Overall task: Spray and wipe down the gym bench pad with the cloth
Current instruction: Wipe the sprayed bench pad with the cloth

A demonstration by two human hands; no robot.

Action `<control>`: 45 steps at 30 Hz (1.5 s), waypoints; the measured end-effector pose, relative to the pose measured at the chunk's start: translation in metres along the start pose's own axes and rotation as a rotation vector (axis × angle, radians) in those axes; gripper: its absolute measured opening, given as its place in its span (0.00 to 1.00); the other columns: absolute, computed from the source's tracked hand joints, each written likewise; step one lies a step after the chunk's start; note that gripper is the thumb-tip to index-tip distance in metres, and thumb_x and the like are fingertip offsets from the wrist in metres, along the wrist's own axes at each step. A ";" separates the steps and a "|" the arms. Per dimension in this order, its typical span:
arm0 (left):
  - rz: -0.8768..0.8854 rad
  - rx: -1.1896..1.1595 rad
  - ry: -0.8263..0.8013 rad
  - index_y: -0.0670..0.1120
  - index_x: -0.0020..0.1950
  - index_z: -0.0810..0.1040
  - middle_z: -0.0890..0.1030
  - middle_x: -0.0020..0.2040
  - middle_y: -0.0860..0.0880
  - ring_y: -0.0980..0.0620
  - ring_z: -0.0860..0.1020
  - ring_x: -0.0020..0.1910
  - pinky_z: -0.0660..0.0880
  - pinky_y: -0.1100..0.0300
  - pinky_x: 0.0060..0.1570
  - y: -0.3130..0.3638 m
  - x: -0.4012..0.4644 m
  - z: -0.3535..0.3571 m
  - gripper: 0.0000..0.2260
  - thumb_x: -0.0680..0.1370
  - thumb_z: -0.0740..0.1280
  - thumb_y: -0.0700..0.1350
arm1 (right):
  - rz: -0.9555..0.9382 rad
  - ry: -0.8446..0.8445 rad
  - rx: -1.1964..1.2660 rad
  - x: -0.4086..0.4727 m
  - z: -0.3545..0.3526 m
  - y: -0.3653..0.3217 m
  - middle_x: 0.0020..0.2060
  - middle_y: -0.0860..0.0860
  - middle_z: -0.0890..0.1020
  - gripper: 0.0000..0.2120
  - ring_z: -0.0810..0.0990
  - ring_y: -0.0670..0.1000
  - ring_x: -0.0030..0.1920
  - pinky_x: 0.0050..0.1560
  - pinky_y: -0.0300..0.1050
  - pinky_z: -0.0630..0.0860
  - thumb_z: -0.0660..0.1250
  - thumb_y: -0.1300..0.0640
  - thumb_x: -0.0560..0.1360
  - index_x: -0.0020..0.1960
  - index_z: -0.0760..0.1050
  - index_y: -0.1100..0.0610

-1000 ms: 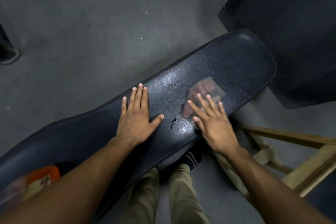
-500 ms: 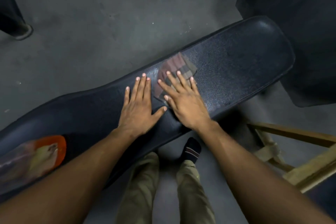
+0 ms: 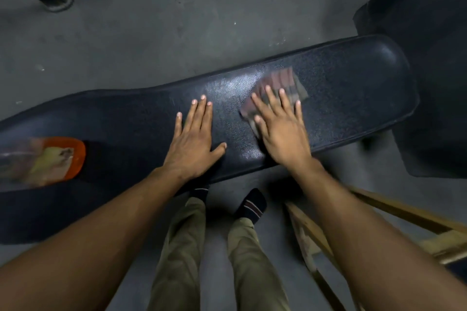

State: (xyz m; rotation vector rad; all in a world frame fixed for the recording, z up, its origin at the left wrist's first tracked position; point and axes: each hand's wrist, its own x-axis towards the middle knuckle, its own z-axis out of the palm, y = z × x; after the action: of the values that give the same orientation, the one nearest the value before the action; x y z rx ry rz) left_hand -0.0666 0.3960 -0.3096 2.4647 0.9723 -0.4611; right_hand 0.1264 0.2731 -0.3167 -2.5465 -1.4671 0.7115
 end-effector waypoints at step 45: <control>-0.034 -0.102 0.076 0.45 0.85 0.38 0.36 0.85 0.49 0.51 0.35 0.83 0.36 0.44 0.81 0.031 -0.009 0.006 0.48 0.79 0.63 0.66 | 0.186 0.124 0.029 -0.008 -0.084 0.073 0.73 0.58 0.74 0.19 0.72 0.61 0.73 0.73 0.53 0.70 0.69 0.53 0.77 0.67 0.78 0.57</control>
State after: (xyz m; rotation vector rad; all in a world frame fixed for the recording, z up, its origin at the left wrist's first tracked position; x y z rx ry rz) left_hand -0.0517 0.3673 -0.3019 2.3923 1.0433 -0.3221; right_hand 0.2180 0.2388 -0.2637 -2.6758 -1.1862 0.5799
